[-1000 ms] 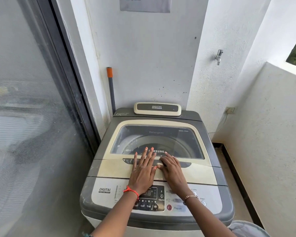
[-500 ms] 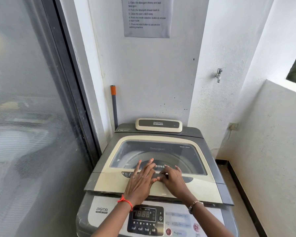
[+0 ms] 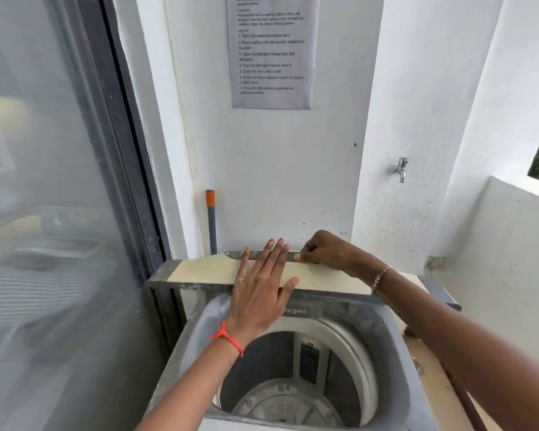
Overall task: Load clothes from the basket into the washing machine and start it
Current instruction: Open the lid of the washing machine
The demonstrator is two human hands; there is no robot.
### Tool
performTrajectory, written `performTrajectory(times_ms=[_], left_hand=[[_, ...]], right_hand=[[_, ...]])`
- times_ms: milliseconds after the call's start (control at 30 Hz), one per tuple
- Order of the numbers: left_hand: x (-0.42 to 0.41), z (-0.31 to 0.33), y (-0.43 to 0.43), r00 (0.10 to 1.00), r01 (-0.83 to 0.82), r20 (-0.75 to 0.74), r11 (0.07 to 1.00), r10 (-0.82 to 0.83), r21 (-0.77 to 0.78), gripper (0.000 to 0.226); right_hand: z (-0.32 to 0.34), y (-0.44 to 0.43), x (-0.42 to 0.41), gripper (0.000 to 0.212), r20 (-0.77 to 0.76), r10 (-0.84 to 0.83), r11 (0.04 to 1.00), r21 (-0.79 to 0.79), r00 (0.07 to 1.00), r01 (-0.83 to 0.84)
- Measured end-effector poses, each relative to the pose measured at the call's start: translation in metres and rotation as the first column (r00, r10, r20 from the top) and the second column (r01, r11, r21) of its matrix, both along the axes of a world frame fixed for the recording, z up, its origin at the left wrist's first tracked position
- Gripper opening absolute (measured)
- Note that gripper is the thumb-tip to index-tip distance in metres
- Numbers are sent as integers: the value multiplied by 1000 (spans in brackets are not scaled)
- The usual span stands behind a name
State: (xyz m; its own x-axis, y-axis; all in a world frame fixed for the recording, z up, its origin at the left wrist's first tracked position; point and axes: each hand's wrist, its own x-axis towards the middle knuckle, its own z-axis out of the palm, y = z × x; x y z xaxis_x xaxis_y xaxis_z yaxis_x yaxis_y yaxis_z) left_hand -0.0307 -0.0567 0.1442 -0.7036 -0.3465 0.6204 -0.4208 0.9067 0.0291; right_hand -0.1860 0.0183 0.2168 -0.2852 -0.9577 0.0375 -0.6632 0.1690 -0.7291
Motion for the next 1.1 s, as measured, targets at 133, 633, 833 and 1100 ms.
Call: performTrajectory(times_ms=[133,633,833,1100], left_hand=[[-29,33,-25,1000,-1,-15,1000,1,-14,70],[-97,91,-81,989,-67,-137,995,56,-80,58],[-110,95,-92,989,-111,-103,993,106,-47,68],[-134,99,-106,962,-231,-131,970,239,68,61]], right_hand=[[28,-21,-25,48,-15,17,999,37,1000,-17],[46,-65,-46,45,-495,-312,950,-135,811,283],[10,-78,-37,48,-598,-657,732,-653,458,197],[-16,-92,-51,51,-661,-643,749,-649,387,137]])
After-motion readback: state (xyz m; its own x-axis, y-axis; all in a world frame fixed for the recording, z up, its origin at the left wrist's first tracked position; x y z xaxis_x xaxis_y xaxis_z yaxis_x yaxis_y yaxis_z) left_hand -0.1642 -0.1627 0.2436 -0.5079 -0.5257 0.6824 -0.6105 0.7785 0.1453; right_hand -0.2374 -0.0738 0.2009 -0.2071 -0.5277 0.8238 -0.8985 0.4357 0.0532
